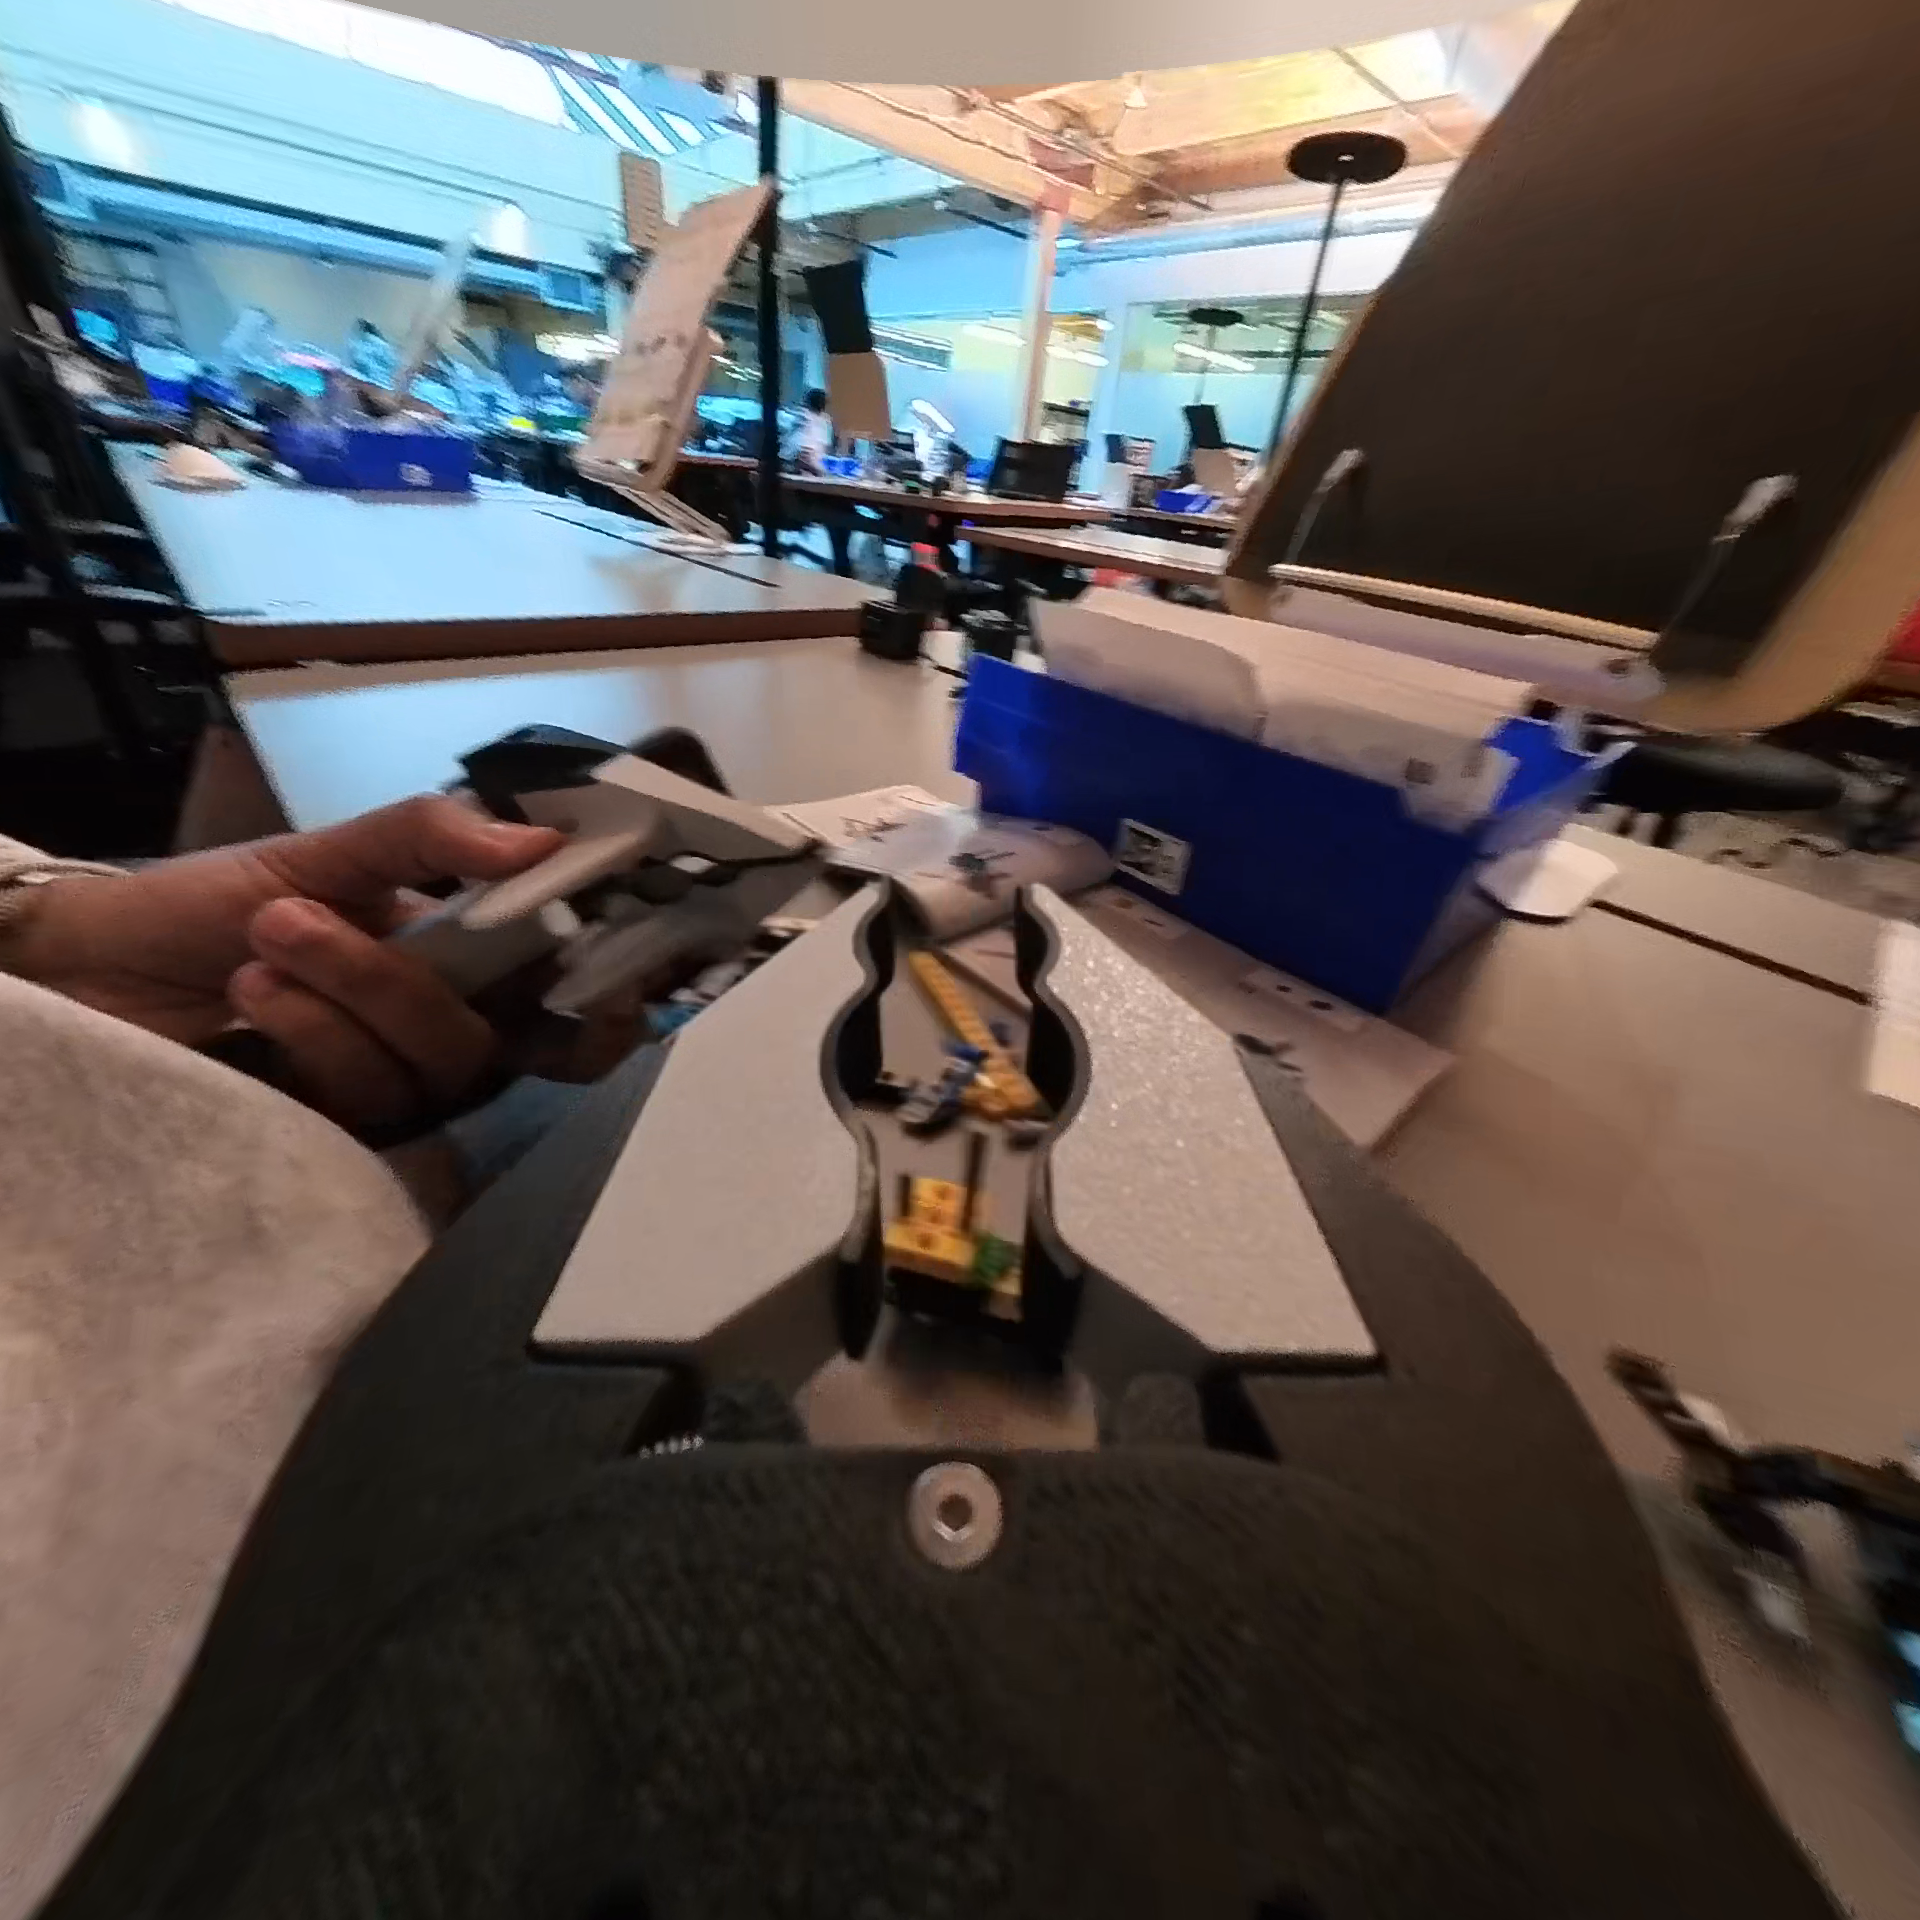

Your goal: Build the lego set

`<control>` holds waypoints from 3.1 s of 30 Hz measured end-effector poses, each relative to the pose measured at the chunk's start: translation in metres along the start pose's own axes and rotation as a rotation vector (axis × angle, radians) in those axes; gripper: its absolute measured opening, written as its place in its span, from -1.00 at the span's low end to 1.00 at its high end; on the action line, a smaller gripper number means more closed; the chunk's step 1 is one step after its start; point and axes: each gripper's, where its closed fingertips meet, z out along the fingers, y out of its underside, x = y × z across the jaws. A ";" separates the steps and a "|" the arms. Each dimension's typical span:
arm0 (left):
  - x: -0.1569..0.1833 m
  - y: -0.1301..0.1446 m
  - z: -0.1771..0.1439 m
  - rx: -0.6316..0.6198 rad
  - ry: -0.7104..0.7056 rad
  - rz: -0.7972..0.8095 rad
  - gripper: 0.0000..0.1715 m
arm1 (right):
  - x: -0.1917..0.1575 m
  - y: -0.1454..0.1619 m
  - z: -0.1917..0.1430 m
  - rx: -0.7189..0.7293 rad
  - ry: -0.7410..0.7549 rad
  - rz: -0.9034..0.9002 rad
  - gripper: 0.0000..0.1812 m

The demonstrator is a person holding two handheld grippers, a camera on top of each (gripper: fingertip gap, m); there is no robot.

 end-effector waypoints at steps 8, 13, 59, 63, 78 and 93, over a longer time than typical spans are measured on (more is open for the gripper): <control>-0.015 -0.021 -0.016 -0.051 -0.313 0.362 -1.00 | 0.077 -0.011 -0.043 0.056 0.206 0.103 -0.78; -0.036 -0.052 -0.035 -0.155 -0.656 0.652 -0.88 | 0.079 0.001 -0.039 0.038 0.180 0.184 -0.76; -0.084 -0.059 -0.030 -0.864 -0.810 0.800 -0.98 | 0.052 0.004 -0.028 0.074 -0.075 0.392 -0.73; -0.037 -0.018 -0.002 -0.857 -0.480 0.854 -0.98 | 0.003 0.007 -0.014 -0.018 -0.273 0.369 -0.74; -0.021 0.044 -0.001 -0.975 -0.334 1.109 -0.98 | -0.038 0.018 -0.011 -0.186 -0.433 0.379 -0.85; -0.009 0.038 -0.001 -0.838 -0.306 1.046 -0.81 | -0.042 0.018 -0.010 -0.167 -0.460 0.407 -0.97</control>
